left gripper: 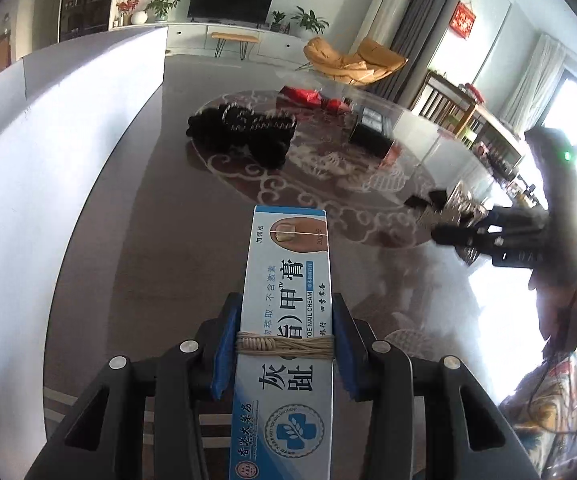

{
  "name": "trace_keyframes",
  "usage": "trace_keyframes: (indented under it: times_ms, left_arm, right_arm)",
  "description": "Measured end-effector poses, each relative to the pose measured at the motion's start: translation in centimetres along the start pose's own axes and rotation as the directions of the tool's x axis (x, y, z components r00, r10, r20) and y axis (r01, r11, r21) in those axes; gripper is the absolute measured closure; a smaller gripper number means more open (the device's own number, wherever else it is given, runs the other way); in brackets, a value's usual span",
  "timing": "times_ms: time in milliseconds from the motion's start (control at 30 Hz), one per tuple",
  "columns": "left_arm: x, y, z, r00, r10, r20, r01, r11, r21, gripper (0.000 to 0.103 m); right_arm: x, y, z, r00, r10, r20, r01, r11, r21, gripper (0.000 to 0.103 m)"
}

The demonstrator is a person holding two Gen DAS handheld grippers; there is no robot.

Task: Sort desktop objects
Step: 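Grasp the silver glittery high-heel shoe with the right gripper while the left holds the blue box, then carry the blue box and silver shoe over the cardboard bin and open both grippers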

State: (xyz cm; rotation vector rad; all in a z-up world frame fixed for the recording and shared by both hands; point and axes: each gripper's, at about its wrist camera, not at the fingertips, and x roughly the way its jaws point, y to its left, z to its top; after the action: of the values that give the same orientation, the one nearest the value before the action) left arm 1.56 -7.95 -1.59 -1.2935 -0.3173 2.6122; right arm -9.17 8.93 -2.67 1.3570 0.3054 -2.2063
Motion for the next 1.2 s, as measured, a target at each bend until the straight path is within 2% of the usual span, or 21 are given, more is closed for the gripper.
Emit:
trace_keyframes:
  times_ms: [100,267,367,433,467,567,667,767,867,933,967,1000,1033,1067,1100,1167,1200]
  left_arm:
    - [-2.6,-0.4,1.2,0.998,-0.031,0.056,0.031,0.999,-0.008,0.06]
    - [-9.2,1.1,4.2,0.981,-0.053,0.189,0.062,0.997,-0.042,0.06]
    - [-13.1,4.0,6.1,0.968,-0.026,0.251,0.046,0.996,-0.075,0.06]
    - [-14.9,6.4,7.1,0.963,0.017,0.269,0.011,0.995,-0.102,0.06]
    - [-15.6,8.0,7.6,0.961,0.061,0.269,-0.031,0.993,-0.113,0.06]
    - [-16.2,13.1,8.4,0.954,0.191,0.229,-0.154,0.973,-0.17,0.06]
    - [-15.5,17.7,8.1,0.948,0.273,0.163,-0.23,0.943,-0.242,0.06]
    - [-13.8,21.9,7.4,0.946,0.316,0.069,-0.284,0.913,-0.293,0.06]
    - [-11.9,24.4,6.4,0.939,0.343,-0.023,-0.332,0.887,-0.322,0.059]
    - [-11.1,25.5,5.8,0.933,0.353,-0.064,-0.353,0.873,-0.337,0.055]
    - [-11.2,25.9,5.4,0.937,0.344,-0.064,-0.343,0.868,-0.36,0.053]
    - [-11.6,26.0,5.3,0.942,0.331,-0.044,-0.323,0.867,-0.379,0.04]
    - [-12.1,26.0,5.1,0.941,0.339,-0.014,-0.317,0.864,-0.392,0.03]
    - [-12.5,25.8,5.1,0.935,0.355,0.01,-0.322,0.86,-0.396,0.015]
    - [-13.0,25.8,5.2,0.924,0.379,0.042,-0.333,0.855,-0.397,0.008]
    - [-13.6,25.0,5.0,0.903,0.418,0.097,-0.35,0.848,-0.398,0.006]
    - [-13.6,25.1,5.0,0.904,0.414,0.105,-0.343,0.85,-0.4,0.006]
  right_arm:
    - [-1.4,1.1,0.3,1.0,0.011,0.02,-0.011,1.0,-0.004,0.048]
    - [-4.7,5.5,4.1,0.99,0.061,0.129,-0.056,0.998,-0.042,0.048]
    - [-6.4,10.1,7.5,0.973,0.119,0.196,-0.103,0.991,-0.091,0.048]
    - [-7.1,13.4,9.7,0.959,0.164,0.233,-0.137,0.983,-0.125,0.048]
    - [-7.2,15.2,11.0,0.95,0.193,0.246,-0.161,0.976,-0.145,0.048]
    - [-6.8,20.3,14.1,0.933,0.256,0.251,-0.209,0.957,-0.199,0.048]
    - [-4.8,25.1,16.7,0.93,0.3,0.213,-0.249,0.939,-0.236,0.048]
    - [-1.9,29.0,17.9,0.936,0.312,0.163,-0.267,0.931,-0.25,0.048]
    - [1.7,31.5,18.2,0.947,0.305,0.105,-0.275,0.934,-0.229,0.046]
    - [3.7,32.3,18.4,0.95,0.303,0.072,-0.284,0.939,-0.194,0.043]
    - [4.5,32.3,18.4,0.946,0.318,0.064,-0.304,0.938,-0.167,0.032]
    - [4.9,32.1,18.5,0.943,0.325,0.065,-0.314,0.939,-0.14,0.024]
    - [4.9,31.6,18.5,0.938,0.338,0.081,-0.329,0.939,-0.104,0.016]
    - [4.8,30.9,18.4,0.93,0.356,0.096,-0.349,0.933,-0.085,0.014]
    - [4.3,30.2,18.3,0.921,0.373,0.114,-0.366,0.928,-0.071,0.014]
    - [3.0,28.2,17.9,0.911,0.376,0.171,-0.372,0.926,-0.059,0.012]
    - [2.4,27.2,17.6,0.909,0.367,0.199,-0.363,0.93,-0.057,0.011]
